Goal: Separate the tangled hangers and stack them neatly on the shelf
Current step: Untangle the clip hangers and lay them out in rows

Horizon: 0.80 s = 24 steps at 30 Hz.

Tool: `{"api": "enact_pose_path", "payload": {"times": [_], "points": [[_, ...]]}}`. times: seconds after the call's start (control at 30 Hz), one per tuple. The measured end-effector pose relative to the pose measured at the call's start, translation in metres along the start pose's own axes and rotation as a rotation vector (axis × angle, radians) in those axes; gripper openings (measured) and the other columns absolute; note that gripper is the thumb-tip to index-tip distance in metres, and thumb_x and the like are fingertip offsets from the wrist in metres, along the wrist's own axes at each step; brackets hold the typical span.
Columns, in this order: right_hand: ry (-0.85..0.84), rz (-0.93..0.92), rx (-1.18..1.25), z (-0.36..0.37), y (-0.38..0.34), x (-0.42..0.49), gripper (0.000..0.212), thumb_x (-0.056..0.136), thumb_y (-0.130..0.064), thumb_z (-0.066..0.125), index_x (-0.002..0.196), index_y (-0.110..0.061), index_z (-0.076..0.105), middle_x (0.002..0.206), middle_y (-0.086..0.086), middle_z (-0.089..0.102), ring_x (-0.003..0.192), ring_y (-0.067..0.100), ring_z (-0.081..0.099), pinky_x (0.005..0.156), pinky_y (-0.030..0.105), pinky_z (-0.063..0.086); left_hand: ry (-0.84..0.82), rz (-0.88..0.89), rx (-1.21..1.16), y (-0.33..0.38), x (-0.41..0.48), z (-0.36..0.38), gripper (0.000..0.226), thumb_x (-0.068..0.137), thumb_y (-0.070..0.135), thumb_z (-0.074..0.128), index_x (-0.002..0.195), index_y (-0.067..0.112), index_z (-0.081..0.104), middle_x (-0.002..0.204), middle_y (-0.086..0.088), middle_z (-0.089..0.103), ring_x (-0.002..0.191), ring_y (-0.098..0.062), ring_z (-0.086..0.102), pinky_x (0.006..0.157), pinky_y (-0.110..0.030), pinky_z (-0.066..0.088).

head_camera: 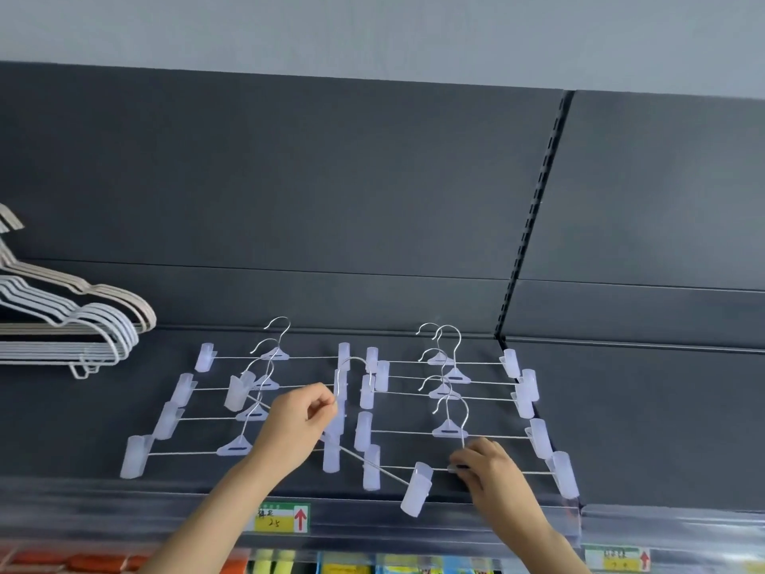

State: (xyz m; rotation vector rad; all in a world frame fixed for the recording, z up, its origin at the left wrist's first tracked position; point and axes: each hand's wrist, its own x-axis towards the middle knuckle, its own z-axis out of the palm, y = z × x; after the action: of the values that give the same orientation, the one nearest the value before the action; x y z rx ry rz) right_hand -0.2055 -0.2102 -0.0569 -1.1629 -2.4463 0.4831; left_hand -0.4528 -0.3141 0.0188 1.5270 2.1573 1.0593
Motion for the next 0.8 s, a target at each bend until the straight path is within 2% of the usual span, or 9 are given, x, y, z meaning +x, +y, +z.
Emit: {"api": "enact_pose_path", "payload": {"times": [0.1,0.17,0.27,0.37,0.43,0.5,0.6,0.7,0.8], "points": [[-0.005,0.047,-0.038,-0.002,-0.003,-0.002,0.032,0.06,-0.006,0.08,0.086,-0.024,0.072,0.08,-0.002,0.067,0.073,0.026,0.065,0.058,0.036,0.053,0.008,-0.02,-0.009,-0.005,-0.004,-0.004,0.02,0.087,0.01,0.055,0.07,0.02,0.056,0.067,0.003,0.059,0.06,-0.007,0.05,0.059,-0.012,0.043],[0.054,0.085,-0.07,-0.01,-0.015,-0.001,0.044,0.053,-0.006,0.085,0.093,-0.02,0.072,0.08,0.002,0.068,0.069,0.027,0.065,0.056,0.037,0.052,0.032,-0.031,-0.015,-0.009,-0.008,-0.01,0.026,0.087,0.009,0.055,0.066,0.025,0.053,0.064,0.005,0.056,0.059,-0.007,0.048,0.059,-0.013,0.041],[0.17,0.05,0.113,-0.025,-0.058,0.006,0.029,0.076,-0.013,0.072,0.105,-0.015,0.068,0.092,0.002,0.064,0.083,0.024,0.06,0.069,0.031,0.048,0.069,-0.051,-0.023,-0.019,-0.015,-0.021,0.027,0.087,0.008,0.056,0.066,0.025,0.051,0.062,0.006,0.053,0.058,-0.007,0.046,0.059,-0.011,0.04],[-0.016,-0.121,0.317,-0.019,-0.105,0.015,0.029,0.087,-0.03,0.058,0.113,-0.019,0.063,0.102,-0.009,0.058,0.1,0.012,0.055,0.085,0.023,0.044,0.093,-0.098,-0.037,-0.035,-0.023,-0.031,0.03,0.086,0.007,0.056,0.063,0.025,0.051,0.06,0.004,0.052,0.057,-0.008,0.044,0.057,-0.012,0.038],[-0.171,-0.223,0.222,-0.007,-0.128,0.021,0.036,0.087,-0.037,0.056,0.12,-0.024,0.057,0.109,-0.01,0.055,0.106,0.009,0.05,0.09,0.019,0.04,0.112,-0.146,-0.049,-0.051,-0.027,-0.038,0.03,0.086,0.006,0.056,0.061,0.023,0.05,0.058,0.004,0.05,0.056,-0.009,0.042,0.055,-0.014,0.037],[-0.276,-0.239,0.078,0.005,-0.144,0.028,0.038,0.089,-0.035,0.054,0.125,-0.026,0.053,0.122,-0.005,0.054,0.114,0.013,0.048,0.095,0.022,0.038,0.132,-0.2,-0.062,-0.067,-0.032,-0.044,0.025,0.086,0.006,0.055,0.064,0.017,0.052,0.059,0.002,0.05,0.057,-0.01,0.043,0.056,-0.015,0.036],[-0.307,-0.237,0.017,0.025,-0.153,0.036,0.032,0.091,-0.023,0.05,0.122,-0.023,0.057,0.126,-0.001,0.055,0.115,0.017,0.05,0.096,0.024,0.039,0.148,-0.254,-0.073,-0.087,-0.035,-0.048,0.025,0.086,0.005,0.054,0.064,0.016,0.051,0.06,0.003,0.051,0.06,-0.012,0.046,0.061,-0.02,0.04],[-0.293,-0.252,-0.001,0.038,-0.154,0.04,0.026,0.091,-0.017,0.05,0.113,-0.021,0.065,0.117,0.002,0.061,0.108,0.019,0.054,0.091,0.026,0.043,0.141,-0.283,-0.062,-0.097,-0.033,-0.045,0.029,0.086,0.004,0.053,0.062,0.019,0.049,0.062,0.004,0.051,0.061,-0.012,0.046,0.06,-0.017,0.039],[-0.274,-0.245,-0.012,0.044,-0.156,0.043,0.024,0.09,-0.016,0.051,0.107,-0.02,0.067,0.11,0.004,0.064,0.102,0.022,0.056,0.088,0.029,0.046,0.119,-0.297,-0.064,-0.104,-0.025,-0.044,0.022,0.087,0.004,0.052,0.067,0.015,0.051,0.067,0.0,0.053,0.063,-0.013,0.047,0.059,-0.015,0.038]]}}
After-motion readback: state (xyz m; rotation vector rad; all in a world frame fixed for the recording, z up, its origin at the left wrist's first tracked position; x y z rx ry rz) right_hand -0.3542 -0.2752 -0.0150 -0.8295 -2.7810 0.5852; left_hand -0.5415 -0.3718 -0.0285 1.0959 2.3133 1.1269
